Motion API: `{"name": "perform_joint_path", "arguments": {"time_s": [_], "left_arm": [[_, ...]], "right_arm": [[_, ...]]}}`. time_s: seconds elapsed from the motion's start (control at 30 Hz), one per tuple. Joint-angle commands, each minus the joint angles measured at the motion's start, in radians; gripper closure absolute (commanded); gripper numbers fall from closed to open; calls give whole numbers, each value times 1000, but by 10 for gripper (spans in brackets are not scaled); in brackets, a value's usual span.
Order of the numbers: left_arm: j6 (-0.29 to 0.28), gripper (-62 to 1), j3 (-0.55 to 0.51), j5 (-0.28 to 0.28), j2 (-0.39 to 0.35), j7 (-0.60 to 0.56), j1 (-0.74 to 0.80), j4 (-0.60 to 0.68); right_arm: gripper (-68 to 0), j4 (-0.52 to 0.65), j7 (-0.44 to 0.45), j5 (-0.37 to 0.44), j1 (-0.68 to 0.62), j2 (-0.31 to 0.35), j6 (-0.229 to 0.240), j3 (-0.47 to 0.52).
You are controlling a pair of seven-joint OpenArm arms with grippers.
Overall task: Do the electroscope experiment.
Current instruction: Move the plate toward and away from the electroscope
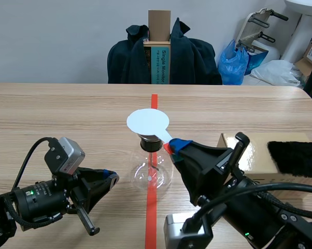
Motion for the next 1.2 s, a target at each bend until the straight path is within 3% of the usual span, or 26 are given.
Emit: {"name": "perform_joint_path", "arguments": {"time_s": [0.0, 0.27, 0.43, 1.0, 1.17], "left_arm": [[-1, -24, -4, -10, 5, -17, -3, 22], [-1, -24, -4, -10, 5, -17, -3, 22], [-1, -24, -4, -10, 5, -17, -3, 22], [-1, -24, -4, -10, 5, -13, 0, 22], [-1, -24, -4, -10, 5, -13, -1, 22]], "right_arm": [[-8, 20, 11, 4, 14, 2, -11, 11], [-8, 20, 14, 4, 14, 2, -11, 11], [-9, 20, -39, 4, 14, 2, -11, 11], [-9, 20, -460, 4, 13, 2, -11, 11], [-9, 20, -536, 4, 11, 2, -11, 11]]}}
